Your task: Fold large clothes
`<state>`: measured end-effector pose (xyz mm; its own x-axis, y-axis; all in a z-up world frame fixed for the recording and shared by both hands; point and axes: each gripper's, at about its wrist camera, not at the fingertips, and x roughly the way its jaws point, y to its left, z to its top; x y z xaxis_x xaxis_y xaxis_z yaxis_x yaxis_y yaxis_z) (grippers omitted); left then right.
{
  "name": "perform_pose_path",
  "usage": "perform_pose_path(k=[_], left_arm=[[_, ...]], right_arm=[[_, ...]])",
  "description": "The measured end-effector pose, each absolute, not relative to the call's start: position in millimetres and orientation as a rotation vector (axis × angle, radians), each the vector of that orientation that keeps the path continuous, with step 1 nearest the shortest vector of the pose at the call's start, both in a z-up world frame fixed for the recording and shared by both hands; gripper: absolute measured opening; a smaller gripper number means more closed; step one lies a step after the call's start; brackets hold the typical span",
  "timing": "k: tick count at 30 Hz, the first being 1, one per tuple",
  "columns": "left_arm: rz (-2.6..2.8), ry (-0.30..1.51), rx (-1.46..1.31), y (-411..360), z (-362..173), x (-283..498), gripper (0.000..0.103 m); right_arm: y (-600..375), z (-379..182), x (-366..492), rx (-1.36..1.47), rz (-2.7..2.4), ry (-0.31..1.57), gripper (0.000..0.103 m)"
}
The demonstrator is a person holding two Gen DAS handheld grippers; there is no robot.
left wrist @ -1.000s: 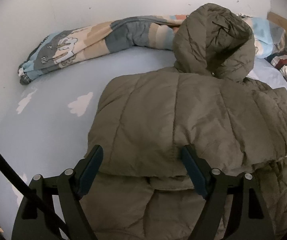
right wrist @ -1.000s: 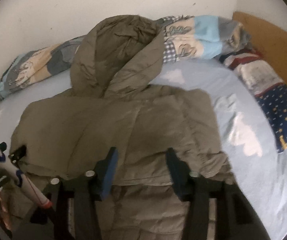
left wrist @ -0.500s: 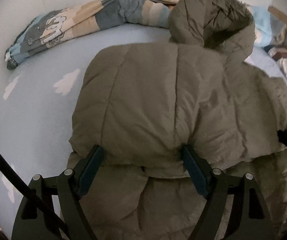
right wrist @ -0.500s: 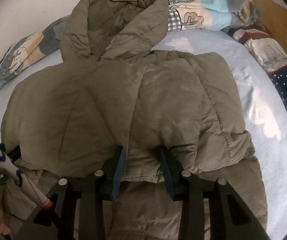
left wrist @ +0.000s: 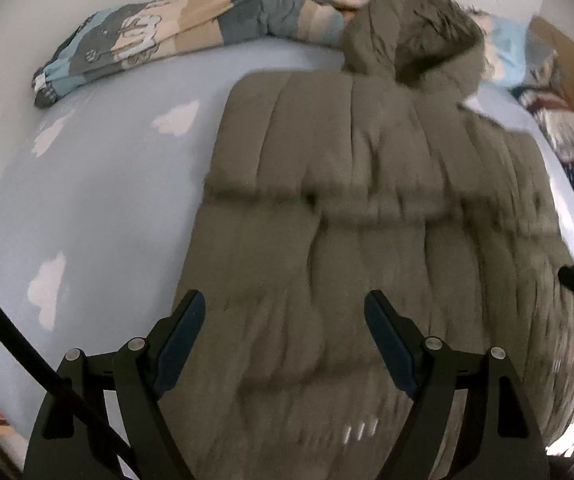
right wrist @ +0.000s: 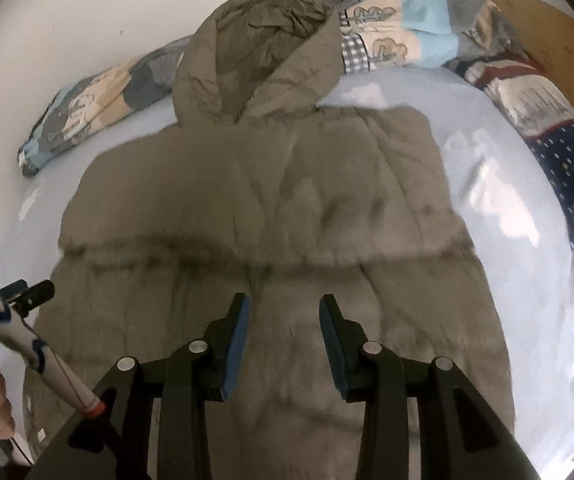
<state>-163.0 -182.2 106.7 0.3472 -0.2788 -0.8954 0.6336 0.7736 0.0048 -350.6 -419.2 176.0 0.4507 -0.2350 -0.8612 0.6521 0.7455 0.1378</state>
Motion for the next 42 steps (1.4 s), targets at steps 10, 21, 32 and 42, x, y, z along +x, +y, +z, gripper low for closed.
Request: perform_pose_path(k=[10, 21, 32, 42], left_arm=[[-0.526, 1.166, 0.471, -122.7, 52.9, -213.8, 0.081], [-0.597, 1.031, 0.328, -97.5, 117.8, -237.2, 0.081], [-0.596, 1.325, -0.021, 17.1, 55.5, -193.7, 0.081], [-0.687, 1.341, 0.067, 1.0, 42.1, -230.6, 0.057]], right_arm=[[-338.3, 136.7, -419.5, 0.590, -0.585, 1.094, 0.044], [-349.8, 186.2, -487.4, 0.668, -0.671, 0.897, 0.054], [-414.5, 145.7, -611.2, 1.016, -0.767, 0.847, 0.064], [-401.8, 132.7, -592.9, 0.977, -0.726, 0.930, 0.077]])
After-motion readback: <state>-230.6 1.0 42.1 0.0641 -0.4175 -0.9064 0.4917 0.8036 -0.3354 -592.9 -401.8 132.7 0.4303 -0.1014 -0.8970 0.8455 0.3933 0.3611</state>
